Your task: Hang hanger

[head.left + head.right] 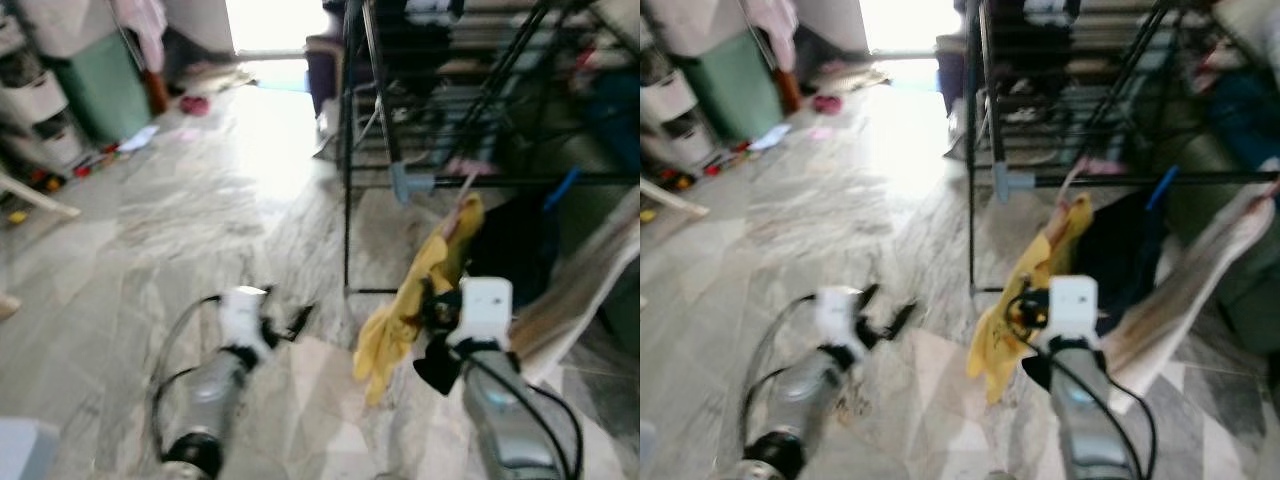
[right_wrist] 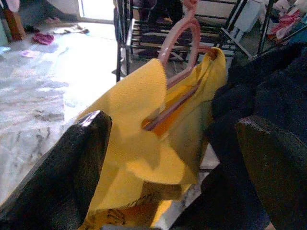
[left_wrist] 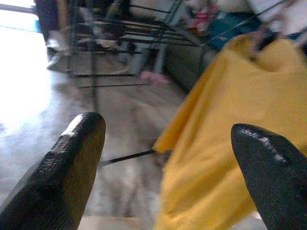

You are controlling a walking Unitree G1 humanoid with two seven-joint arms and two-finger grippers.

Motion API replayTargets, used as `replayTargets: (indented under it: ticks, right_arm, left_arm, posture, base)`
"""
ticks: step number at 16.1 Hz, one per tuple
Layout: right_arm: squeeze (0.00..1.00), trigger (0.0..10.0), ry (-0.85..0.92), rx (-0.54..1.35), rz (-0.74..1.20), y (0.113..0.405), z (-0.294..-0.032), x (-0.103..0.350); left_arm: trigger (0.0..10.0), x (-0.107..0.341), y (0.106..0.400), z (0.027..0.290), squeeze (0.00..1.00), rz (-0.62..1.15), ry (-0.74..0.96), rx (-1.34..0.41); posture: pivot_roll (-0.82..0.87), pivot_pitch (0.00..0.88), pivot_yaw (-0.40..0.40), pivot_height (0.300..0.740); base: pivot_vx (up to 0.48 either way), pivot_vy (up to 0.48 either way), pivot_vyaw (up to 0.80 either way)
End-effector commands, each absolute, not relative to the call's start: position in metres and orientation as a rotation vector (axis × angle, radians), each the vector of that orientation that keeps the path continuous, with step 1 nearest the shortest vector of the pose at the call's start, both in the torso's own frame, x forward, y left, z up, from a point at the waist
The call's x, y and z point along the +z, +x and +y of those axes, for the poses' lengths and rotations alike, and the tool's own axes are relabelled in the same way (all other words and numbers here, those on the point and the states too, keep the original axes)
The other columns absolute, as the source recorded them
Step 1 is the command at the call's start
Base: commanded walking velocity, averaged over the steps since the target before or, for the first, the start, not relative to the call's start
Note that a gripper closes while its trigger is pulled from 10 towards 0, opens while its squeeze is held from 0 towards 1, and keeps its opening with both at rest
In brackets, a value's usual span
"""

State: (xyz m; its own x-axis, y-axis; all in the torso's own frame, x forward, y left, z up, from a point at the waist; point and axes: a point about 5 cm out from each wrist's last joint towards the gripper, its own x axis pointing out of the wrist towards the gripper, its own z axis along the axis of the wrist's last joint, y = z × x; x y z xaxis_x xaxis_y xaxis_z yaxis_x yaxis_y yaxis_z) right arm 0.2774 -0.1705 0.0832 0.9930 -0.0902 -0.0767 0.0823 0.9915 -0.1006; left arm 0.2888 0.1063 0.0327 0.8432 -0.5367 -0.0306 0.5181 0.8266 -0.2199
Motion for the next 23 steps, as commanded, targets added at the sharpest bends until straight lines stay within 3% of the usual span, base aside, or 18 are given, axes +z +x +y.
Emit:
replayTargets:
  ticks: [1,6,10,17,23]
  right_arm:
    - [0.00,10.0,-0.069,-0.066,0.073,0.282,-0.163,0.089]
    - [0.00,10.0,-0.030,-0.038,0.102,0.303,-0.154,0.100]
    - [0.00,10.0,0.015,-0.174,0.239,0.318,-0.162,0.091]
    - [0.00,10.0,0.020,-0.162,0.297,0.340,-0.155,0.091]
    - [0.00,10.0,-0.026,-0.312,0.367,0.328,-0.184,0.080]
  left_arm:
    - [10.0,0.029,0.287,0.116,0.00,0.108,-0.191,-0.551]
    - [10.0,0.031,0.285,0.113,0.00,0.096,-0.189,-0.587]
    - [10.0,0.031,0.283,0.112,0.00,0.104,-0.195,-0.619]
    - [10.0,0.027,0.276,0.111,0.00,0.112,-0.194,-0.652]
    - [10.0,0.028,0.273,0.110,0.00,0.118,-0.202,-0.683]
  posture:
    - [-0.20,0.054,0.024,0.740]
    - [-0.20,0.063,0.025,0.740]
    - [-0.19,0.078,0.028,0.740]
    - [-0.17,0.099,0.024,0.740]
    - [-0.17,0.097,0.019,0.740]
  base:
    - [0.000,0.000,0.00]
    - [0.000,0.000,0.00]
    - [0.000,0.000,0.00]
    - [0.000,0.000,0.00]
    - [0.000,0.000,0.00]
